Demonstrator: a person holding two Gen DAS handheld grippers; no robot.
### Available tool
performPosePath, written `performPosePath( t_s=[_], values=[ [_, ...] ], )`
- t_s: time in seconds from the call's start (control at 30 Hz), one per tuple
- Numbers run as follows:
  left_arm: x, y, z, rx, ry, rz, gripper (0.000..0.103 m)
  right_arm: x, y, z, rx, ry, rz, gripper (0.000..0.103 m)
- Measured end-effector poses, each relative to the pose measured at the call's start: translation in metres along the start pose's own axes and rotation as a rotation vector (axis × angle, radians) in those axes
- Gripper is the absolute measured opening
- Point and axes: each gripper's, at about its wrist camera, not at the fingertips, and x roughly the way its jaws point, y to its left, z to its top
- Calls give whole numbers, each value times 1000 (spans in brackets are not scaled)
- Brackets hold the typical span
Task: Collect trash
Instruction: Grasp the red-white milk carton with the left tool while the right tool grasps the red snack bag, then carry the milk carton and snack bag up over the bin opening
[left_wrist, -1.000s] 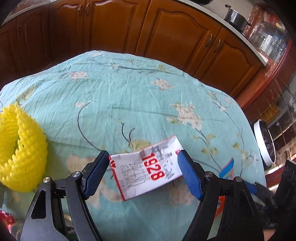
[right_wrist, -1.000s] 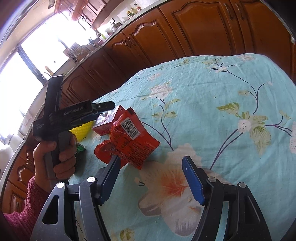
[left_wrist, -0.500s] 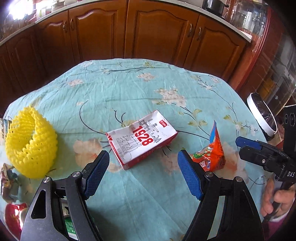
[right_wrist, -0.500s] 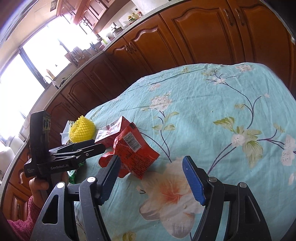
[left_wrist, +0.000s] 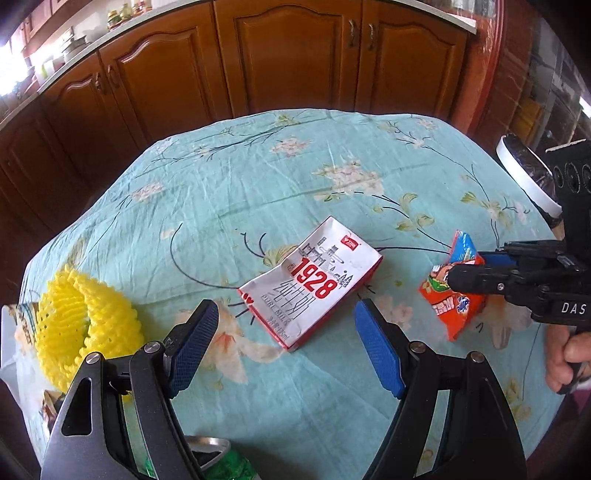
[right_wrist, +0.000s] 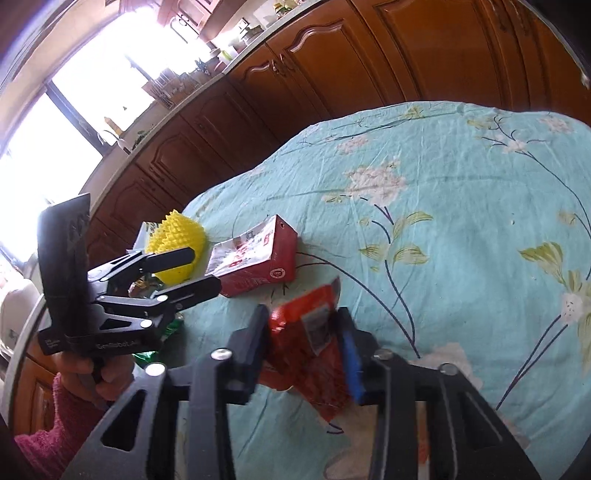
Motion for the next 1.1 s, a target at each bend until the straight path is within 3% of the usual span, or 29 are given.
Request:
performPosePath(
  t_s=[0.1,0.3,0.33,0.37,0.43,0.47,0.53,0.73,1.1],
  values=[
    [10,-6,9,68,15,9,78,-12,1,-1,-24,-12,-22,18],
    [30,-20,17,167,72,22,78,-42,-17,-6,27,-55,-13,16],
    [31,-23,16,181,75,40,72,-47,-20,-7,34,-62,-17,16],
    [32,-27,16,196,74,57,60,-51,-22,-9,37,-68,-25,16],
    [29,-34,15,209,65,66,52,-60,-28,-12,45,-83,-36,16],
    [26,-37,15,203,63,51,45,-64,-31,-13,51,-91,-41,16],
    [20,-44,15,193,55,28,44,-72,-35,-16,62,-108,-50,16],
    [4,-76,12,125,17,-59,43,-97,-44,-28,72,-159,-91,16],
    [-25,-148,6,-90,-96,-242,42,-155,-84,-58,153,-268,-168,16]
  ],
)
